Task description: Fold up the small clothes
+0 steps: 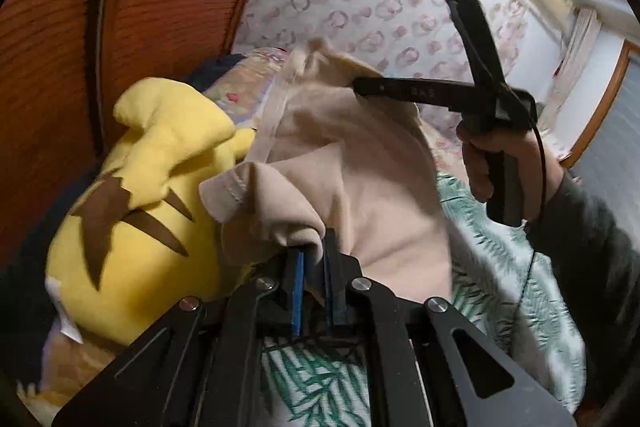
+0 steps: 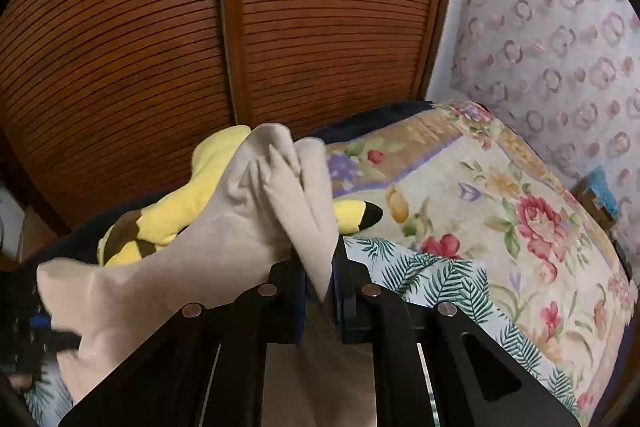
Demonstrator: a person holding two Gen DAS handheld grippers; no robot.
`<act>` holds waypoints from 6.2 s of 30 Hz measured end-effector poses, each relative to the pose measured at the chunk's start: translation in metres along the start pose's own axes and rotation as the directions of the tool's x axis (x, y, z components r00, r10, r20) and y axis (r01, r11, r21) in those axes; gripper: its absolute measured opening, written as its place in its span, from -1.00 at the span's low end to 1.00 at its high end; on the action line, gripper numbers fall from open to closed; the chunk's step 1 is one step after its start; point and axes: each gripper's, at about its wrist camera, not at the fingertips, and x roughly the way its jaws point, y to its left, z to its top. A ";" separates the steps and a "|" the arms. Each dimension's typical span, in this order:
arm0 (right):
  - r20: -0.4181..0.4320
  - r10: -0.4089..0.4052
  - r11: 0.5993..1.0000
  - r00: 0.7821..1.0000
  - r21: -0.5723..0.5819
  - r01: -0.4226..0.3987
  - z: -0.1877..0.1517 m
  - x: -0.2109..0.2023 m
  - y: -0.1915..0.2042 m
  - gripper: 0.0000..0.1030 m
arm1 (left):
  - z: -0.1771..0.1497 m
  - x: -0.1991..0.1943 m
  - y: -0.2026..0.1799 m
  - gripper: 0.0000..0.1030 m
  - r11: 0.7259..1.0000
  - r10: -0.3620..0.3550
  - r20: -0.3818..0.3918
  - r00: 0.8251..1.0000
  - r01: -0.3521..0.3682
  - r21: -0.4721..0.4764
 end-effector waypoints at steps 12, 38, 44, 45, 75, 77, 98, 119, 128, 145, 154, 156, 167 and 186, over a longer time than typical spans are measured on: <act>0.081 -0.056 0.989 0.995 0.144 0.044 -0.024 -0.037 0.011 0.13 | -0.003 -0.007 -0.005 -0.82 0.994 0.086 -0.010 0.996 -0.085 0.063; 0.175 -0.157 0.964 0.972 0.239 0.113 -0.131 -0.159 0.101 0.13 | -0.027 -0.081 -0.058 0.64 0.963 0.112 0.087 0.990 -0.129 0.237; 0.179 -0.146 0.966 0.973 0.239 0.101 -0.141 -0.168 0.110 0.13 | -0.034 -0.087 -0.062 0.64 0.958 0.129 0.067 0.989 -0.142 0.250; 0.181 -0.145 0.965 0.973 0.243 0.099 -0.146 -0.172 0.110 0.14 | -0.035 -0.087 -0.064 0.64 0.957 0.123 0.055 0.991 -0.133 0.259; 0.187 -0.498 0.782 0.847 0.519 0.345 -0.315 -0.411 0.181 0.66 | -0.081 -0.133 -0.226 0.64 0.909 -0.078 0.115 0.990 0.023 0.417; 0.190 -0.522 0.764 0.831 0.538 0.357 -0.325 -0.425 0.192 0.66 | -0.081 -0.140 -0.236 0.64 0.903 -0.085 0.128 0.988 0.023 0.429; 0.203 -0.655 0.660 0.728 0.623 0.420 -0.357 -0.488 0.228 0.67 | -0.081 -0.179 -0.257 0.64 0.901 -0.088 0.217 0.972 -0.015 0.433; 0.206 -0.643 0.670 0.737 0.617 0.412 -0.349 -0.460 0.203 0.67 | -0.081 -0.178 -0.255 0.64 0.901 -0.083 0.214 0.973 -0.019 0.433; 0.207 -0.642 0.674 0.738 0.613 0.413 -0.351 -0.461 0.199 0.66 | -0.081 -0.178 -0.255 0.64 0.902 -0.083 0.215 0.973 -0.018 0.432; 0.211 -0.638 0.678 0.741 0.611 0.409 -0.354 -0.463 0.195 0.66 | -0.081 -0.178 -0.255 0.64 0.901 -0.084 0.215 0.973 -0.019 0.434; 0.218 -0.636 0.683 0.741 0.607 0.408 -0.357 -0.465 0.195 0.66 | -0.081 -0.178 -0.255 0.64 0.901 -0.083 0.215 0.973 -0.019 0.434; 0.218 -0.634 0.684 0.742 0.606 0.407 -0.357 -0.465 0.195 0.66 | -0.080 -0.178 -0.255 0.64 0.901 -0.084 0.215 0.973 -0.018 0.434; 0.221 -0.634 0.685 0.742 0.606 0.404 -0.358 -0.467 0.194 0.66 | -0.081 -0.178 -0.255 0.64 0.900 -0.085 0.216 0.973 -0.018 0.435; 0.224 -0.632 0.687 0.742 0.604 0.403 -0.359 -0.469 0.192 0.67 | -0.082 -0.177 -0.255 0.64 0.900 -0.085 0.217 0.973 -0.018 0.435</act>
